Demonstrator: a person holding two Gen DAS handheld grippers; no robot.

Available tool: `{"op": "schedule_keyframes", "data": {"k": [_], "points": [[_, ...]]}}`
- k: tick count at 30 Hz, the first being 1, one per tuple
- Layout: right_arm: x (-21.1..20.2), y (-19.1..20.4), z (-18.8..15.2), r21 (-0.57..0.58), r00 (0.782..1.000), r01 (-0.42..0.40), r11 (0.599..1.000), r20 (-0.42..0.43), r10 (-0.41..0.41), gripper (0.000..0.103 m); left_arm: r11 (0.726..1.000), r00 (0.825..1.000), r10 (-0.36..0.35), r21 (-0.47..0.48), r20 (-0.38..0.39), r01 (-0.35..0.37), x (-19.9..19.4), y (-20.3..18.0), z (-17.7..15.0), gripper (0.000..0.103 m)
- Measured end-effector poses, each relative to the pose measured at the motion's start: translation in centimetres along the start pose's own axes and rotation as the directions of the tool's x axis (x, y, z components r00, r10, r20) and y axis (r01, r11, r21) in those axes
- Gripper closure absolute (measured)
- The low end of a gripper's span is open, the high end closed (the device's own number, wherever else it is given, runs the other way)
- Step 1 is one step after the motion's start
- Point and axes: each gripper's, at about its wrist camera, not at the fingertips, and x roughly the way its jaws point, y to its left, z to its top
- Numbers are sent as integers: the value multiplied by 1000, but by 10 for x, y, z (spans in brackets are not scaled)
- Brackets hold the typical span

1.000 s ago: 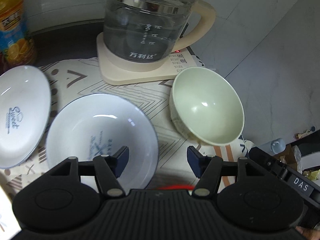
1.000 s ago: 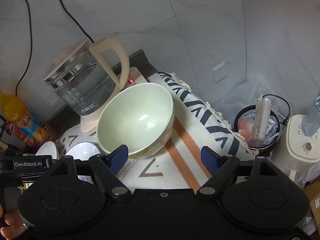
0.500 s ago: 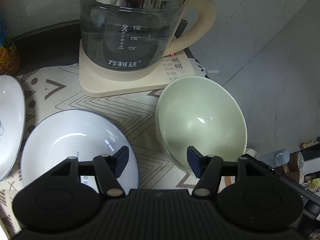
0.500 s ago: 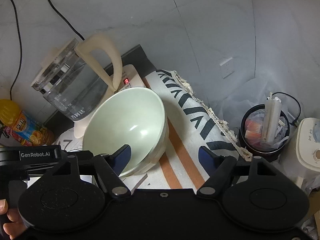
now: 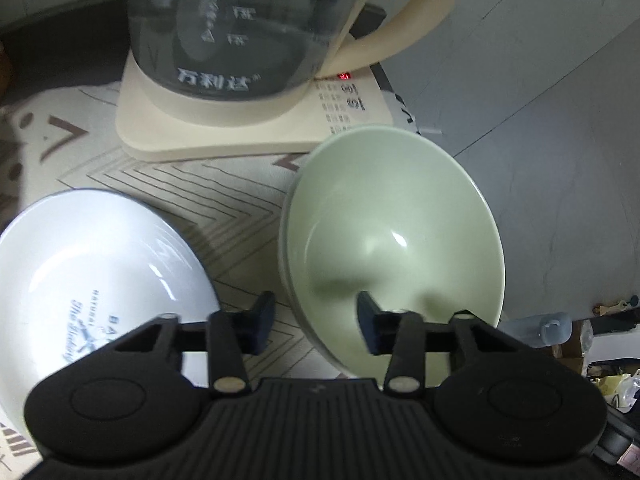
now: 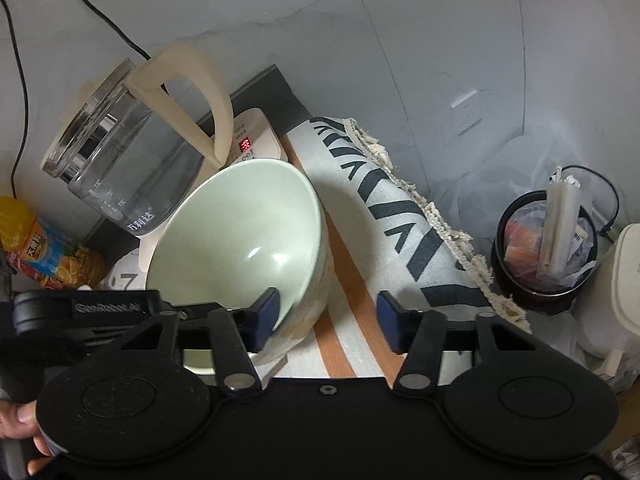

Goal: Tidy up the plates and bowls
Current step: 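Grasp the rim of the smaller pale green bowl with both grippers, then lift the smaller pale green bowl with both grippers over the bowl stack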

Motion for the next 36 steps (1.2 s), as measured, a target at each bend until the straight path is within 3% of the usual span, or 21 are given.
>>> {"op": "schedule_keyframes", "data": {"k": [3, 4, 14, 36], "points": [[1, 2, 0, -7, 1000, -28, 1000, 6, 28, 80, 1000, 1000, 13, -2, -3, -13, 3, -2, 0, 80], [0, 5, -1, -15, 1000, -26, 1000, 10, 27, 80, 1000, 1000, 18, 4, -2, -18, 2, -2, 0, 84], [-16, 15, -9, -52, 998, -15, 999, 66, 19, 80, 1000, 1000, 5, 13, 17, -5, -11, -1, -7, 85], [-84, 63, -45, -82, 978, -5, 997, 205, 22, 81, 996, 991, -64, 70, 121, 56, -97, 13, -37, 85]]}}
